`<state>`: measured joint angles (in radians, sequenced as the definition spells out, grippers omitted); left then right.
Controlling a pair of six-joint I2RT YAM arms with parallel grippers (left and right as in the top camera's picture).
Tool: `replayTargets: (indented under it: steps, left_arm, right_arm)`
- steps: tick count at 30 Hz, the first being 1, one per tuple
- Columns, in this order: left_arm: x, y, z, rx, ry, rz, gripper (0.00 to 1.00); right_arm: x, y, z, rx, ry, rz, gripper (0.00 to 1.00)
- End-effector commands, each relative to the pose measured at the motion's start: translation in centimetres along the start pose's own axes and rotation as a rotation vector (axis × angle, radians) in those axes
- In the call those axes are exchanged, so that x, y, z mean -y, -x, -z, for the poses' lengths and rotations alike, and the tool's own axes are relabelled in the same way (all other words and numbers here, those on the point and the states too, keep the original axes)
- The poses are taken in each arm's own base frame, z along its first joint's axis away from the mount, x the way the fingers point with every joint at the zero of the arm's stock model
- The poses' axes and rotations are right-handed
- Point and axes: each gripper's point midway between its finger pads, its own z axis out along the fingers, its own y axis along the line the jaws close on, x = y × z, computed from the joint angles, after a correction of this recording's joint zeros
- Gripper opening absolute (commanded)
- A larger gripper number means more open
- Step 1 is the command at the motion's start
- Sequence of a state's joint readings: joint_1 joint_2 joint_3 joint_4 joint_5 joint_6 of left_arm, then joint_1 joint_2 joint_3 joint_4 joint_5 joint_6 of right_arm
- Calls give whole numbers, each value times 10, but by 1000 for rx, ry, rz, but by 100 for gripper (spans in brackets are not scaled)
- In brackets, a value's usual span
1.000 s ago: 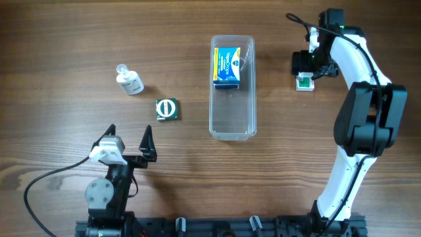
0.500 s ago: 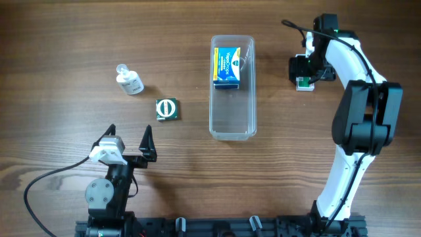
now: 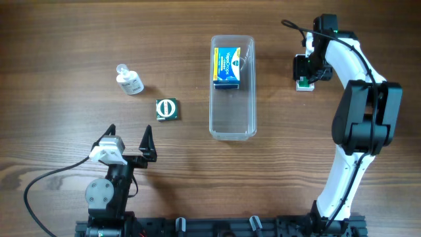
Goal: Pack container
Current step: 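Move the right gripper to the white-green Panadol box and grasp it, then carry the Panadol box with the right gripper into the container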
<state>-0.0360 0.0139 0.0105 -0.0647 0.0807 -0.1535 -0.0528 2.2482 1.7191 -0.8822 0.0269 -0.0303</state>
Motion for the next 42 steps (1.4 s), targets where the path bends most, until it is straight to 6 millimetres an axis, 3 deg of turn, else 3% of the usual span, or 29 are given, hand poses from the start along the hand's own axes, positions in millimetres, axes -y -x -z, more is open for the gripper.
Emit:
replayTargets:
  steps: [1,4,5,6,11,14,16,20,24,28,35,38,42]
  left_arm:
    - [0,-2,0,-3,-7,-19,100]
    - [0,-2,0,-3,-7,-19,100]
    - [0,-2,0,-3,-7,-19,100]
    - [0,-2,0,-3,-7,-19,100]
    - [0,-2,0,-3,-7,-19,100]
    - [0,-2,0,-3,-7,-19,100]
    - [0,-2,0,-3,-7,-19,100]
    - [0,-2,0,-3,-7,-19,100]
    - [0,-2,0,-3,-7,-19,100]
    - [0,-2,0,-3,-7,-19,100]
    - [0,-2,0,-3,-7,-19,100]
    - [0,-2,0,-3,-7,-18,100]
    - [0,-2,0,-3,-7,-19,100]
  right_arm:
    - [-2,-1,-4,-10,-9,0,61]
    - [-2,-1,-2,-5,-9,0,57]
    - [-2,0,-1,-4,-9,0,49]
    - [-2,0,-1,-4,-9,-1,48]
    - [-2,-1,2,-6,-9,-11,47]
    - [-3,4,19,27,-8,-24,48]
    - [-4,9,37,61,-8,-22,48]
    - [-25,22,99,171,25,-13,48]
    - [-71,23,158,281,120,12,49]
    - [-126,16,201,368,188,54,49]
    - [-213,11,198,401,278,93,49]
    - [-232,6,183,381,266,110,49]
    - [-241,-2,150,304,240,106,49]
